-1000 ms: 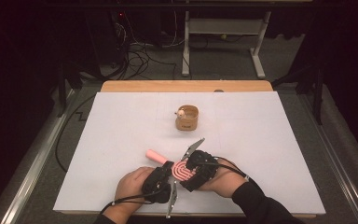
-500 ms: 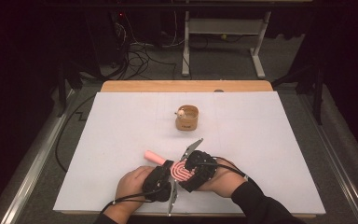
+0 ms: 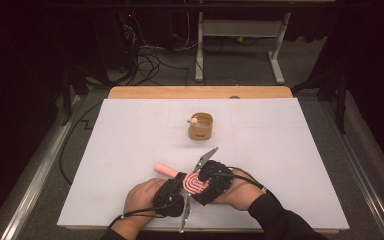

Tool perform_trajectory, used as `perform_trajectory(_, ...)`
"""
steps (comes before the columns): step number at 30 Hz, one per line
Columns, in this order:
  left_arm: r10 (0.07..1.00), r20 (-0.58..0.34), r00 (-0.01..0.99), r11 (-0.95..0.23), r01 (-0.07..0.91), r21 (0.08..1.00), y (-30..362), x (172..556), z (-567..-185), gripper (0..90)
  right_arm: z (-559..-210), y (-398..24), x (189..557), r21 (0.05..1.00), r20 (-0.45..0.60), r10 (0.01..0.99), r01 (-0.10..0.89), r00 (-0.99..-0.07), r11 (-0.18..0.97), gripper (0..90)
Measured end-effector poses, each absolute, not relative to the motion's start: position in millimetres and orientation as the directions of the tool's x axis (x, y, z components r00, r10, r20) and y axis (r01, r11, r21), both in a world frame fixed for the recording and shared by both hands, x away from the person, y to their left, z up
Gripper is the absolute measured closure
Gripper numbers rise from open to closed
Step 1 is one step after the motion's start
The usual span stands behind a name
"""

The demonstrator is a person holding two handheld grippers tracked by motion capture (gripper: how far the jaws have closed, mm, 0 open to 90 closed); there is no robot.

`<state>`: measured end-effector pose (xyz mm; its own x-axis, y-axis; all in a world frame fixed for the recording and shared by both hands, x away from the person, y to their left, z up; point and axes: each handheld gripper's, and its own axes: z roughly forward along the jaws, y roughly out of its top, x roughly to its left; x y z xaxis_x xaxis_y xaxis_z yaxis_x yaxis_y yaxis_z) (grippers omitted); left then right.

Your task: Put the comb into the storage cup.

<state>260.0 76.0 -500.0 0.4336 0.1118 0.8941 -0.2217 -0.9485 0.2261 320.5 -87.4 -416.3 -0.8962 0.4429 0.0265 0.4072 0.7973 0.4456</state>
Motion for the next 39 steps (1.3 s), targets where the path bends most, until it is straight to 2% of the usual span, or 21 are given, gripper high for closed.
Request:
perform_trajectory(9,0.096,0.898,0.429,-0.948,-0.236,0.214,76.1,260.5,-498.6,76.7,-414.7,-88.6,321.9,0.445,0.054,0.447,0.422,-0.893,0.79,19.4)
perform_trajectory(21,0.102,0.899,0.425,-0.947,-0.236,0.219,77.4,260.1,-496.8,79.0,-415.6,-89.2,319.4,0.44,0.032,0.425,0.395,-0.905,0.806,17.0)
perform_trajectory(39,0.115,0.896,0.428,-0.945,-0.232,0.232,78.0,260.0,-494.9,79.3,-412.0,-97.7,321.6,0.443,0.008,0.458,0.414,-0.889,0.795,2.1)
